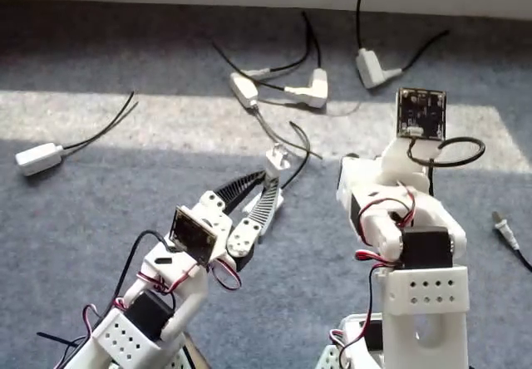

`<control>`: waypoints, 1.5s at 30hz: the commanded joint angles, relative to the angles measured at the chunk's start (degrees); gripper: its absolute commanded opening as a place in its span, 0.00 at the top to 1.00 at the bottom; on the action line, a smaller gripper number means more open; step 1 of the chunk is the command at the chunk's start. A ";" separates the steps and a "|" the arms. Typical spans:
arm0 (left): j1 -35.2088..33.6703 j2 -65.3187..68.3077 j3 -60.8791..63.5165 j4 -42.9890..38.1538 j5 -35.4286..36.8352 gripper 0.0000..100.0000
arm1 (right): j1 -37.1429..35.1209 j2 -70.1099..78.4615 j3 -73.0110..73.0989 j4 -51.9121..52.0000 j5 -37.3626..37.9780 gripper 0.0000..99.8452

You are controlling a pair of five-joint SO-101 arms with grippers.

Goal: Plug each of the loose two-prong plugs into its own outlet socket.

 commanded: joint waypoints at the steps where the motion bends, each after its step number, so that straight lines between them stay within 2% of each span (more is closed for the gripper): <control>1: 2.42 2.68 1.19 0.09 0.18 0.99 | -0.92 -0.92 -6.37 -0.48 -0.70 0.99; 6: 2.51 4.53 1.19 0.00 0.18 0.99 | -1.63 -6.99 -10.15 2.07 -0.70 0.99; 10: 2.51 4.26 1.19 -0.09 0.18 0.99 | -7.60 -14.73 -8.84 0.66 -0.62 0.99; 13: 3.38 4.53 1.19 -1.93 0.18 0.99 | -13.14 -19.12 -1.98 -4.79 1.67 0.99; 17: 8.04 4.35 1.19 -2.55 0.18 0.99 | -19.82 -23.78 9.63 -13.85 5.98 0.99; 22: 9.89 4.26 1.19 -2.46 0.18 0.99 | -24.13 -28.53 18.77 -19.74 7.82 0.99; 28: 9.54 4.18 1.19 -2.64 0.18 0.99 | -22.81 -29.49 25.80 -24.84 8.18 0.99; 38: 9.54 4.09 0.75 -2.64 0.26 0.99 | -10.42 -29.49 35.65 -38.64 8.26 0.99; 45: 9.45 4.09 -0.48 -2.46 0.26 0.99 | -9.71 -29.49 40.48 -42.24 8.26 0.99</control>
